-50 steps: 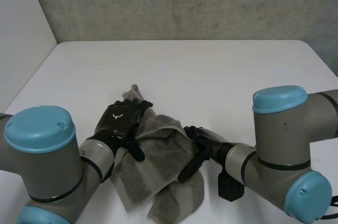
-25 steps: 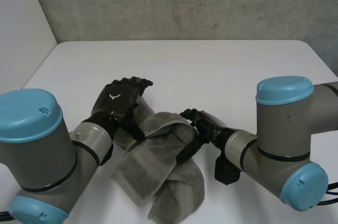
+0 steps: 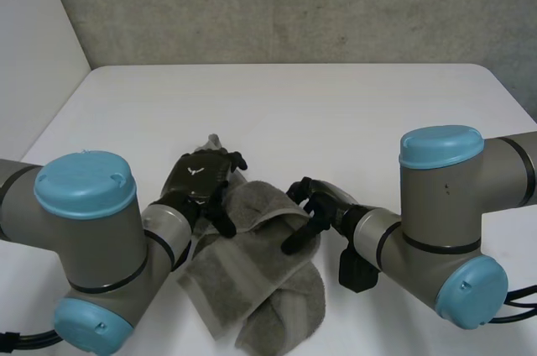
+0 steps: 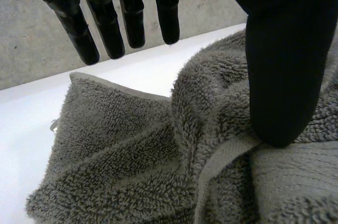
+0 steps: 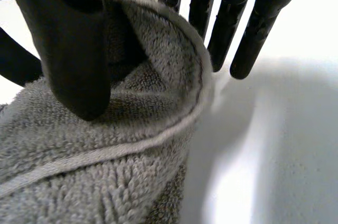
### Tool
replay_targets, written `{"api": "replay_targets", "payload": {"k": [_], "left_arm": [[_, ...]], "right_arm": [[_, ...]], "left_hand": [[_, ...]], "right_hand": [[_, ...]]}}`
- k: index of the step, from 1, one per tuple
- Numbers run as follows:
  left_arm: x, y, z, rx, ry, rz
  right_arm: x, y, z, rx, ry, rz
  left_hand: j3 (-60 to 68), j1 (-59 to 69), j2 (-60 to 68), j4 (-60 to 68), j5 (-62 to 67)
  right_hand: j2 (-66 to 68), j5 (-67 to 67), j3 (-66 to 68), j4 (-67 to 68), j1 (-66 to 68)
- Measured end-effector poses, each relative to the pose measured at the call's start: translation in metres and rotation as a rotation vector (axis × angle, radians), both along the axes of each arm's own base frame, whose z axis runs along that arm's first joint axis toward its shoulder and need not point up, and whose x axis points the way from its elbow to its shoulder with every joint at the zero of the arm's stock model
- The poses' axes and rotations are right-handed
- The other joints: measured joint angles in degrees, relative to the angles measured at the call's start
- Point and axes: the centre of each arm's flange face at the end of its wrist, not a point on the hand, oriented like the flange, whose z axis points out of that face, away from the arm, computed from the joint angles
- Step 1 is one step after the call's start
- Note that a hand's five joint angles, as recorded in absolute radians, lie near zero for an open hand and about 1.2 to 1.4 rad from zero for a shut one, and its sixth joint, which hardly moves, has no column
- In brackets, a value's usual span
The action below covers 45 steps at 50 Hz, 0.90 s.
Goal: Fold the laundry
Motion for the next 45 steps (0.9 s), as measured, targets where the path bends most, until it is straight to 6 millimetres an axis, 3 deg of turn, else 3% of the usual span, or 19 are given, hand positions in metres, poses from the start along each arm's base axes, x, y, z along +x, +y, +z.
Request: {"api": "replay_targets", "payload": {"k": [6,8,11,12,17,20,22,25,26,28,30,32,34,37,39,42,45], "left_arm": [[-0.002,-0.003,-0.002,0.002,-0.002,0.001],[-0.002,-0.003,-0.003,0.007,-0.005,0.001],[-0.002,-0.002,-0.004,0.01,-0.008,-0.002],[-0.002,-0.002,-0.005,0.01,-0.009,-0.005],[-0.007,-0.005,-0.001,-0.014,-0.008,-0.015],[-0.014,-0.016,0.015,-0.088,-0.003,-0.02],[-0.02,-0.028,0.035,-0.169,0.005,-0.019],[-0.028,-0.049,0.087,-0.343,0.043,0.0],[-0.029,-0.052,0.099,-0.379,0.056,0.007],[-0.031,-0.061,0.149,-0.517,0.117,0.037],[-0.029,-0.062,0.184,-0.603,0.169,0.059],[-0.027,-0.061,0.218,-0.68,0.228,0.077],[-0.025,-0.057,0.239,-0.726,0.271,0.085],[-0.022,-0.051,0.257,-0.759,0.312,0.088],[-0.022,-0.048,0.256,-0.751,0.315,0.085],[-0.022,-0.047,0.236,-0.697,0.283,0.075],[-0.022,-0.045,0.198,-0.602,0.218,0.06]], "right_arm": [[0.003,-0.005,-0.005,-0.019,-0.005,-0.002],[0.004,-0.008,-0.007,-0.027,-0.008,-0.003],[0.006,-0.012,-0.008,-0.044,-0.016,-0.004],[0.008,-0.016,-0.006,-0.062,-0.025,-0.005],[0.011,-0.042,0.017,-0.193,-0.079,-0.021],[0.012,-0.066,0.055,-0.356,-0.116,-0.031],[0.013,-0.081,0.091,-0.496,-0.134,-0.036],[0.011,-0.094,0.158,-0.738,-0.146,-0.049],[0.011,-0.094,0.171,-0.784,-0.147,-0.052],[0.007,-0.092,0.219,-0.957,-0.144,-0.07],[0.004,-0.085,0.25,-1.071,-0.133,-0.08],[0.002,-0.078,0.273,-1.165,-0.112,-0.088],[0.0,-0.07,0.29,-1.246,-0.072,-0.088],[0.0,-0.061,0.296,-1.316,0.012,-0.071],[0.002,-0.057,0.291,-1.334,0.082,-0.045],[0.006,-0.052,0.271,-1.328,0.214,0.019],[0.01,-0.045,0.24,-1.292,0.361,0.111]], "left_hand": [[1.49,1.47,1.47,1.5,1.33],[4.79,4.8,4.78,4.83,4.62],[20.06,21.36,21.47,20.16,19.79],[30.37,30.21,30.43,30.47,29.8],[42.98,40.62,43.1,43.11,41.22],[45.16,41.46,45.21,45.16,42.65],[45.81,41.47,45.86,45.87,43.1],[46.23,41.47,46.27,46.35,43.06],[46.28,41.47,46.31,46.37,43.06],[46.33,41.47,46.38,46.39,43.06],[46.36,41.47,46.42,46.42,43.06],[46.39,41.47,46.45,46.52,43.06],[46.4,41.47,46.46,46.55,43.06],[46.42,41.47,46.46,46.56,43.06],[46.41,41.47,46.46,46.57,43.06],[46.42,41.47,46.46,46.57,43.06],[46.42,41.47,46.47,46.58,43.06]], "right_hand": [[5.95,6.05,5.92,5.94,6.08],[22.73,22.51,22.17,22.26,22.41],[41.21,41.02,40.1,40.31,40.82],[44.5,44.82,44.0,44.24,44.66],[44.63,45.37,45.15,45.21,45.12],[44.68,45.37,45.15,45.21,45.13],[45.57,45.37,45.17,45.21,45.44],[45.78,45.36,45.21,45.21,46.61],[45.78,45.37,45.21,45.21,46.66],[45.78,45.37,45.21,45.21,46.77],[45.78,45.37,45.21,45.21,46.82],[45.78,45.36,45.22,45.21,46.82],[45.78,45.37,45.25,45.21,46.82],[45.78,45.37,45.35,45.21,46.82],[45.78,45.37,45.44,45.21,46.82],[45.78,45.37,45.52,45.21,46.82],[45.78,45.37,45.53,45.21,46.82]]}}
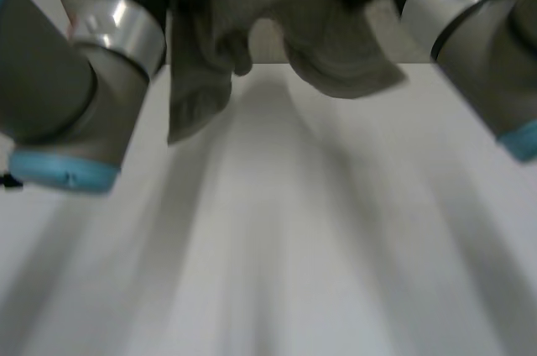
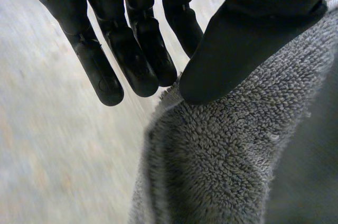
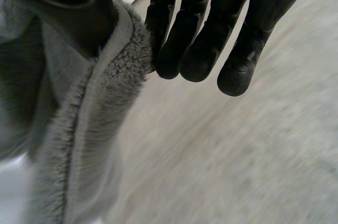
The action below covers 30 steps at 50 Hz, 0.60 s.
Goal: Fold the laundry
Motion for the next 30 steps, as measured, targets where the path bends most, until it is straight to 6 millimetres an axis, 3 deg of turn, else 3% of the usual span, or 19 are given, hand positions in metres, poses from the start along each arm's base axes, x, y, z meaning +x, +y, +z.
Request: {"api": "replay_targets", "payload": {"k": [4,6,8,9,12,15,18,19,21,26,30], "left_arm": [[0.004,0.007,-0.053,0.133,-0.092,-0.007],[0.009,0.016,-0.094,0.232,-0.161,-0.016],[0.012,0.022,-0.115,0.283,-0.196,-0.023],[0.016,0.028,-0.139,0.337,-0.233,-0.033],[0.023,0.041,-0.182,0.43,-0.295,-0.055],[0.027,0.048,-0.209,0.477,-0.325,-0.072],[0.028,0.051,-0.221,0.492,-0.334,-0.081],[0.029,0.052,-0.224,0.492,-0.334,-0.084],[0.028,0.051,-0.222,0.481,-0.327,-0.086],[0.026,0.048,-0.206,0.432,-0.299,-0.085],[0.025,0.046,-0.187,0.383,-0.271,-0.083]], "right_arm": [[-0.001,0.008,-0.048,0.077,0.191,-0.009],[-0.004,0.015,-0.081,0.141,0.301,-0.001],[-0.006,0.019,-0.102,0.182,0.358,0.006],[-0.009,0.024,-0.122,0.225,0.408,0.016],[-0.014,0.033,-0.166,0.312,0.488,0.035],[-0.016,0.036,-0.202,0.364,0.521,0.041],[-0.017,0.035,-0.221,0.382,0.526,0.035],[-0.018,0.034,-0.229,0.385,0.522,0.024],[-0.018,0.031,-0.233,0.381,0.508,0.004],[-0.021,0.023,-0.221,0.363,0.432,-0.062],[-0.028,0.018,-0.198,0.367,0.324,-0.113]], "left_hand": [[0.01,0.0,0.0,0.0,0.0],[0.02,0.0,0.01,0.0,0.0],[0.02,0.0,0.01,0.0,0.0],[0.03,0.0,0.01,0.01,0.0],[0.04,0.0,0.01,0.01,0.0],[0.04,0.0,0.02,0.02,0.0],[0.04,0.0,0.02,0.02,0.0],[0.04,0.0,0.02,0.02,0.0],[0.04,0.0,0.02,0.02,0.0],[-5.97,-1.51,-6.9,-6.12,-1.88],[-28.61,-23.59,-28.73,-28.81,-25.42]], "right_hand": [[0.0,0.0,0.0,0.0,0.0],[0.0,0.0,0.01,0.0,0.0],[0.0,0.0,0.02,0.0,0.0],[0.0,0.0,0.02,0.0,0.0],[-0.03,-0.02,0.0,-0.02,-0.03],[-9.7,-9.29,-9.26,-8.89,-9.85],[-24.09,-23.17,-23.71,-23.17,-24.92],[-34.42,-33.53,-34.05,-32.72,-35.38],[-43.03,-43.15,-43.0,-42.48,-43.92],[-60.43,-60.3,-60.4,-60.01,-60.77],[-62.83,-63.06,-62.99,-61.62,-64.23]]}}
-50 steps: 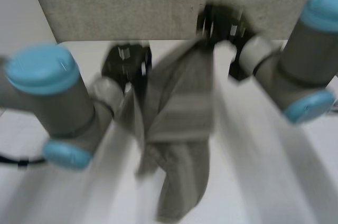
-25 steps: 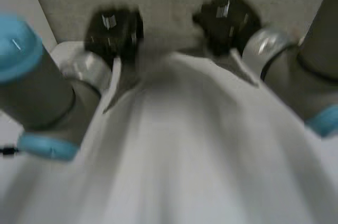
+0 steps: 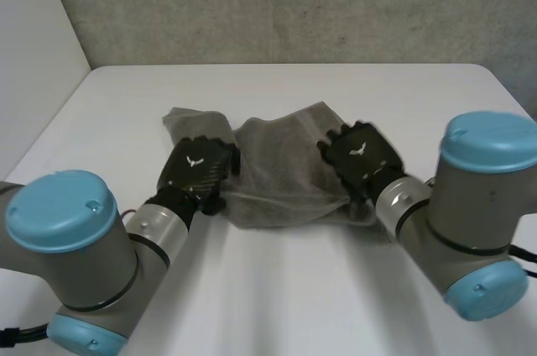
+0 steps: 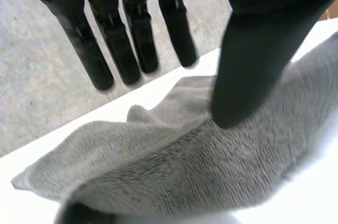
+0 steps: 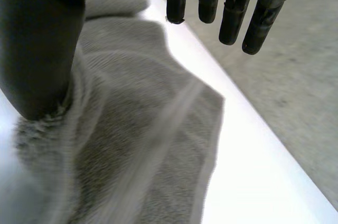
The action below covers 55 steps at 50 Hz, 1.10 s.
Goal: Fold the laundry
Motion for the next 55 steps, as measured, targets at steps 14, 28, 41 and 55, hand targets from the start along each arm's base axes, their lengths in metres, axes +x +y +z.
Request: {"api": "replay_targets", "payload": {"k": [14,28,41,55], "left_arm": [[0.017,-0.014,0.026,-0.058,0.033,0.064],[0.053,-0.041,0.017,0.006,0.0,0.181],[0.065,-0.059,-0.017,0.132,-0.018,0.143],[0.067,-0.077,-0.045,0.157,-0.022,0.164]], "right_arm": [[-0.052,-0.025,0.018,0.09,-0.162,-0.173],[-0.094,-0.027,-0.011,0.403,-0.244,-0.236],[-0.089,-0.016,-0.023,0.652,-0.508,-0.248],[-0.089,-0.013,-0.043,0.703,-0.579,-0.317]], "left_hand": [[-30.79,-30.56,-30.73,-30.71,-29.07],[-30.98,-30.8,-30.89,-30.92,-29.25],[-29.87,-29.93,-29.76,-29.82,-29.24],[-18.74,-18.59,-18.64,-18.7,-18.5]], "right_hand": [[0.0,0.0,0.0,0.0,-0.32],[0.0,0.0,0.0,0.0,-0.32],[0.0,0.0,0.0,0.0,-0.32],[0.14,0.18,0.16,0.12,0.6]]}}
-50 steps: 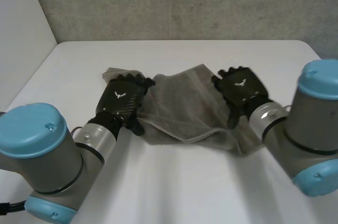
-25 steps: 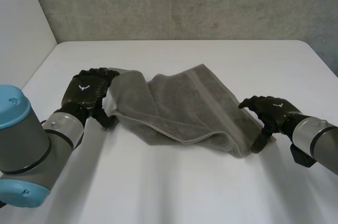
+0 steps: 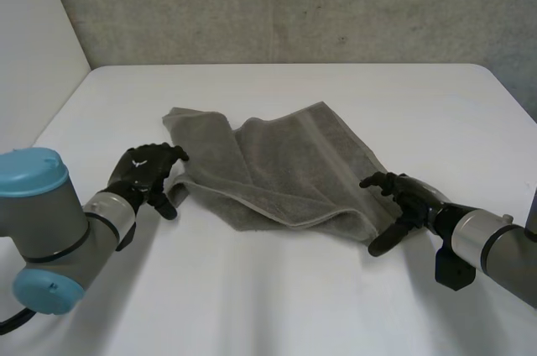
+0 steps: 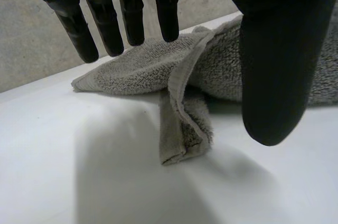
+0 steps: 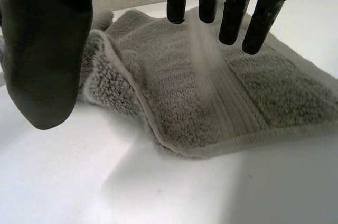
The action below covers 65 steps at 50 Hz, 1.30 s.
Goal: Fold the laundry
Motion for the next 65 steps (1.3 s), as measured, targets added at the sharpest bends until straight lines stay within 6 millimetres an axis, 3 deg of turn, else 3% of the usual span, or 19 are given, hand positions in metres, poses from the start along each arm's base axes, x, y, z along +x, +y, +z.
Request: {"api": "replay_targets", "payload": {"k": [9,19,39,42,46,51,53,57,59,61,62,64,65], "left_arm": [[-0.003,-0.009,-0.004,-0.053,0.012,0.002],[-0.004,-0.014,-0.007,-0.074,0.017,0.003],[-0.009,-0.013,-0.019,-0.051,0.013,-0.011],[-0.01,-0.015,-0.021,-0.052,0.013,-0.012],[-0.011,-0.018,-0.023,-0.055,0.013,-0.012],[-0.012,-0.022,-0.019,-0.072,0.011,-0.001],[-0.011,-0.023,-0.011,-0.093,0.012,0.011],[-0.008,-0.024,0.028,-0.188,0.03,0.052],[-0.005,-0.022,0.054,-0.252,0.047,0.071],[-0.001,-0.017,0.088,-0.337,0.072,0.087],[0.0,-0.014,0.098,-0.363,0.08,0.091],[0.004,-0.003,0.136,-0.459,0.109,0.099],[0.005,0.0,0.144,-0.48,0.116,0.099]], "right_arm": [[0.002,-0.003,-0.009,-0.007,0.016,-0.042],[0.02,-0.004,-0.024,-0.015,0.011,-0.008],[0.029,-0.006,-0.028,-0.046,0.019,-0.001],[0.029,-0.007,-0.028,-0.05,0.019,-0.001],[0.029,-0.008,-0.029,-0.061,0.017,0.0],[0.029,-0.013,-0.026,-0.084,0.011,-0.004],[0.029,-0.016,-0.021,-0.102,0.006,-0.006],[0.029,-0.026,0.013,-0.214,-0.015,-0.012],[0.026,-0.032,0.042,-0.306,-0.026,-0.018],[0.02,-0.036,0.086,-0.447,-0.028,-0.028],[0.018,-0.036,0.098,-0.486,-0.025,-0.029],[0.01,-0.032,0.146,-0.636,0.005,-0.029],[0.008,-0.03,0.157,-0.671,0.016,-0.027]], "left_hand": [[14.11,13.93,14.1,14.14,13.65],[25.62,25.33,25.59,25.69,25.39],[22.41,22.17,22.39,22.42,22.33],[26.41,26.2,26.4,26.47,26.26],[43.15,41.85,43.21,42.99,42.42],[46.65,43.95,46.6,46.72,45.12],[46.97,44.4,46.94,47.05,45.36],[47.24,44.37,47.07,47.31,45.66],[47.28,44.37,47.07,47.34,45.92],[47.29,44.37,47.07,47.47,45.92],[47.29,44.37,47.07,47.48,45.92],[47.32,44.37,47.07,47.49,46.0],[47.32,44.37,47.07,47.49,46.37]], "right_hand": [[5.93,7.45,6.5,5.45,5.97],[20.39,21.06,20.83,19.86,20.31],[30.92,31.06,31.06,30.17,30.78],[35.5,35.33,35.48,34.38,35.24],[54.19,54.01,53.82,52.52,54.18],[61.54,62.78,62.59,61.51,61.92],[61.54,62.78,62.59,61.51,61.92],[61.54,62.78,62.59,61.51,61.92],[61.54,62.78,62.59,61.51,61.92],[61.54,62.78,62.59,61.51,61.92],[61.54,62.78,62.59,61.51,61.92],[61.54,62.78,62.59,61.51,61.92],[61.54,62.78,62.59,61.51,61.92]]}}
